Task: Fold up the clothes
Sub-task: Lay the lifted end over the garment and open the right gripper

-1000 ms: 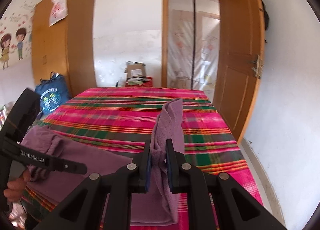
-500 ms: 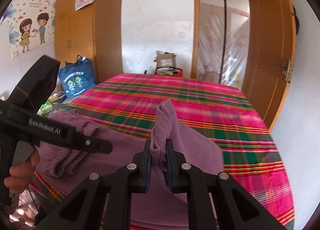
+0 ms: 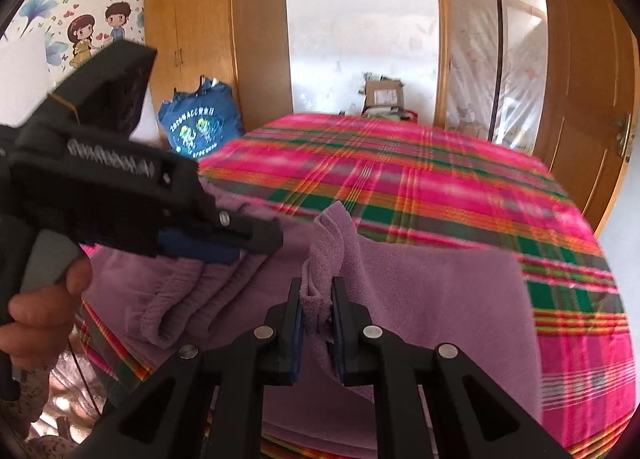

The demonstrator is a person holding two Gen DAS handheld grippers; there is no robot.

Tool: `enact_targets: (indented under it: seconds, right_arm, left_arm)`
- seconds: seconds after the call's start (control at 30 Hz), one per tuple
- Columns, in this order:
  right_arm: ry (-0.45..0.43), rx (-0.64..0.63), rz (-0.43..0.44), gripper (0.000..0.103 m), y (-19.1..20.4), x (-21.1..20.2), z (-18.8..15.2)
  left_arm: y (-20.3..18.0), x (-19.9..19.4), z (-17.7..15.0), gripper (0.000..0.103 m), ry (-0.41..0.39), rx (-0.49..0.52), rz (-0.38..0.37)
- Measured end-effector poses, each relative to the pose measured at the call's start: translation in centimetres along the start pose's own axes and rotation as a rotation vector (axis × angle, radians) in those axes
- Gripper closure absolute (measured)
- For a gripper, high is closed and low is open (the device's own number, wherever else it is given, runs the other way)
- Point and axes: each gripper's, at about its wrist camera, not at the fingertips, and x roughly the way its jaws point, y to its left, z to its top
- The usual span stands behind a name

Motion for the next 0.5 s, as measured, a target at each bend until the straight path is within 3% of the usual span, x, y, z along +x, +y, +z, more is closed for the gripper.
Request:
enact_targets:
  seconds: [0.33, 0.5]
  right_arm:
    - [0.036, 0.037, 0.067, 0.089, 0.4, 0.5, -1.0]
    - [0.042, 0.054, 0.108, 0.078, 0.4, 0.2, -1.3]
  left_arm:
    - [0.5, 0.2, -0.1, 0.05, 0.011, -0.01, 0.01]
    - [0.4, 0.1, -0.2, 0.05, 0.011, -0.01, 0.015]
